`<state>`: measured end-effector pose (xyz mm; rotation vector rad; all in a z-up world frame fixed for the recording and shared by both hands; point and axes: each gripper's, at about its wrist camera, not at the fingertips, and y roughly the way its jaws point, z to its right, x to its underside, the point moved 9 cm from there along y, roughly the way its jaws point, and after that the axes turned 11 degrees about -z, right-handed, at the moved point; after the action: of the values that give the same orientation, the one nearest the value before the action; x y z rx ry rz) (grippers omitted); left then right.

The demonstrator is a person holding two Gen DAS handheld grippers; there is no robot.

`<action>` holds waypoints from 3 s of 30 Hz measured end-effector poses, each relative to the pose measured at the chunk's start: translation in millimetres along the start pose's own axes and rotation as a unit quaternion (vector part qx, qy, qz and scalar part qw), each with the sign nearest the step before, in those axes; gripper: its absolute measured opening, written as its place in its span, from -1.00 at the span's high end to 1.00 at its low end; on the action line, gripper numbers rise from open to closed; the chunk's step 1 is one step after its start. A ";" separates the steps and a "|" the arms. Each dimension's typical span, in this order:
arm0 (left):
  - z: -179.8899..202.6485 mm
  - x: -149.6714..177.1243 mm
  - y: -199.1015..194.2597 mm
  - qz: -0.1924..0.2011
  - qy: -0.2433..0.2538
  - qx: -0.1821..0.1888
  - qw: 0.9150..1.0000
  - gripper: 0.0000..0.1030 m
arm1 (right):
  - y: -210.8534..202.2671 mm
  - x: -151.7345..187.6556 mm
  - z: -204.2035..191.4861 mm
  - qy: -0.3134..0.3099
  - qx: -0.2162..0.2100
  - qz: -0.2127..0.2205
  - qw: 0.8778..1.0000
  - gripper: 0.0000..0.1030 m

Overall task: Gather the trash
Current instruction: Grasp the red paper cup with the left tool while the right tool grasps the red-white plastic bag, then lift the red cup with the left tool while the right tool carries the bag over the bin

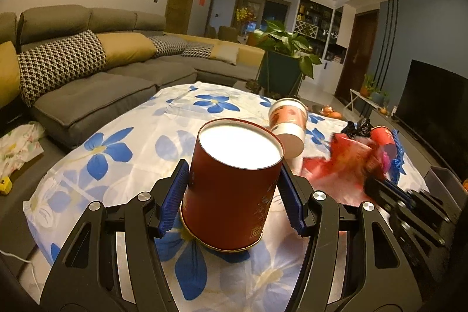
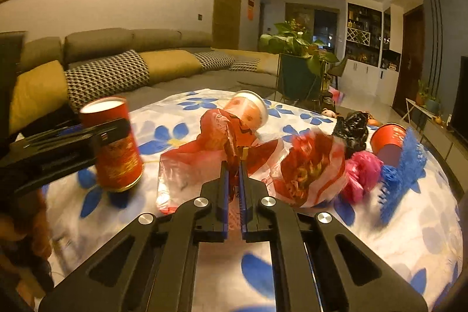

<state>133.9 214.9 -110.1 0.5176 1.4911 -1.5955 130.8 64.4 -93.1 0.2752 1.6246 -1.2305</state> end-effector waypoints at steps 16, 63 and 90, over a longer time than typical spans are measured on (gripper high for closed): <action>32.9 7.7 -22.2 0.013 0.015 0.019 1.000 -0.15 | -97.7 -5.5 15.8 0.022 -0.018 0.080 0.996 0.87; 429.5 15.3 -30.8 0.031 0.225 0.313 0.922 -0.15 | -243.2 90.5 338.1 0.209 0.351 0.150 0.900 0.87; 558.0 60.3 26.7 -0.012 0.266 0.378 0.887 -0.15 | -226.2 124.6 388.6 0.255 0.389 0.127 0.876 0.87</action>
<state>264.1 -329.7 -63.3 1.4785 1.1742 -2.1512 147.0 -399.1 -42.1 1.3751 1.3557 -1.6382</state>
